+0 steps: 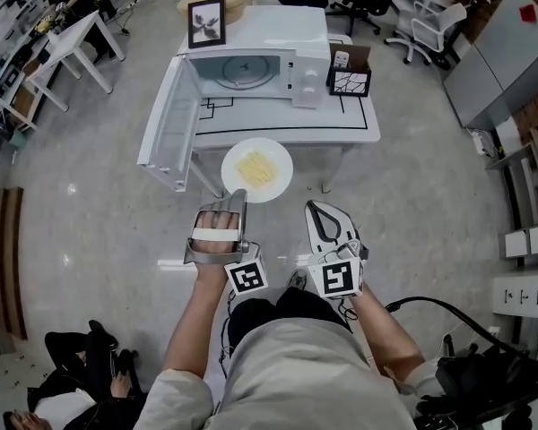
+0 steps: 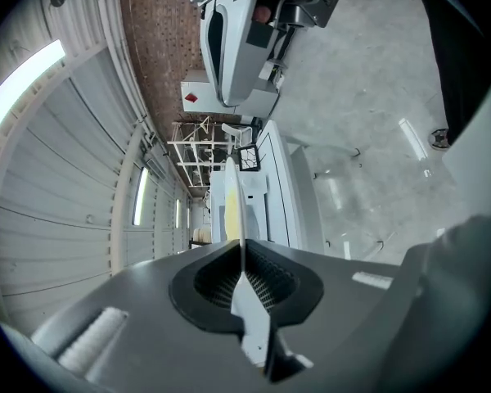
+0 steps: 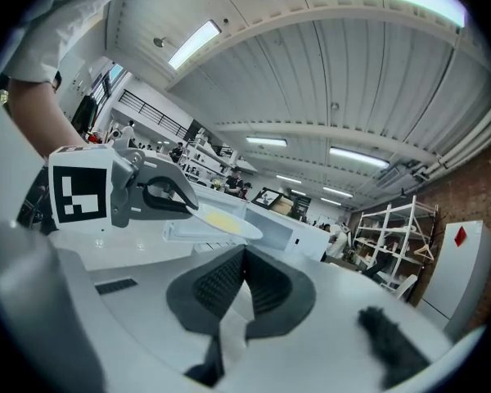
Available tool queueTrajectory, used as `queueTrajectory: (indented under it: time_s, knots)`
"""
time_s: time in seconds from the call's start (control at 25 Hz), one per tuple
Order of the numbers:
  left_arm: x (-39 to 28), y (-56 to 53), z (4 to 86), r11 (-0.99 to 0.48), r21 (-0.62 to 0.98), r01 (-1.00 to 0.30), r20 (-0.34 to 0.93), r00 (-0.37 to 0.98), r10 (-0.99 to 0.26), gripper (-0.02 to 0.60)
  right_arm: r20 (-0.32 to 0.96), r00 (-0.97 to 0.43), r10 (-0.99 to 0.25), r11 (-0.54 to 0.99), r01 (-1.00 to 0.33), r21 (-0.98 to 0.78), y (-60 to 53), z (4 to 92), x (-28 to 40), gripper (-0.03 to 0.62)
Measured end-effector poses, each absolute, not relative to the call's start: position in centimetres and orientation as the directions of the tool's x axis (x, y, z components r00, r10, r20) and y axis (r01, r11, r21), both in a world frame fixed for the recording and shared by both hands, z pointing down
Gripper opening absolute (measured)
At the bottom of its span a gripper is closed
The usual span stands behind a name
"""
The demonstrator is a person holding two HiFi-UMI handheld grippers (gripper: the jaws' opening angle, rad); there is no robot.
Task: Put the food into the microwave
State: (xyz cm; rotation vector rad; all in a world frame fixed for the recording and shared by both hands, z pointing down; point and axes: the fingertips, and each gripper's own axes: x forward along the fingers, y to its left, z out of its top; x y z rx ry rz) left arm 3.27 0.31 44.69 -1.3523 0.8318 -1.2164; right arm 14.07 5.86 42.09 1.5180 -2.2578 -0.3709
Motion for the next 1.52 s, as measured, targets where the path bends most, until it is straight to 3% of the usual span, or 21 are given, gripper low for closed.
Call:
queueTrajectory:
  time_s: [0.4,0.52,0.6,0.76,1.0,1.08,1.52]
  knots:
    - [6.7,-4.6,45.6,-0.187,-0.97,0.155,0.22,0.236,-0.946,0.023,0.23,-0.316,-0.921,0.391,-0.747,0.538,1.0,43.5,16.5,0.011]
    - [7.3,-6.5,46.2,-0.178,-0.971,0.162,0.215,0.248,-0.945,0.023,0.258,-0.252,-0.933,0.36,-0.592,0.721,-1.6,44.8,16.0,0.024]
    - [7.6,-7.8,46.7,-0.176,-0.971,0.165,0.215,0.26,-0.941,0.023,0.255,-0.212,-0.944,0.323,-0.423,0.846,-3.4,45.7,15.2,0.107]
    - [8.0,-10.7,47.1,-0.164,-0.972,0.168,0.207,0.284,-0.936,0.023,0.235,-0.179,-0.955,0.268,-0.188,0.945,-7.5,46.7,13.7,0.112]
    - [8.0,-14.7,47.9,-0.166,-0.973,0.163,0.21,0.313,-0.926,0.023,0.216,-0.147,-0.965,0.22,-0.016,0.975,-12.9,47.5,12.1,0.093]
    - [7.7,-15.7,48.1,-0.173,-0.972,0.158,0.216,0.314,-0.925,0.023,0.224,-0.141,-0.964,0.223,0.022,0.974,-14.2,48.0,11.6,0.034]
    - [6.8,-20.3,48.6,-0.202,-0.977,0.073,0.215,0.31,-0.926,0.035,0.236,-0.113,-0.965,0.23,0.059,0.971,-18.6,48.8,10.9,0.026]
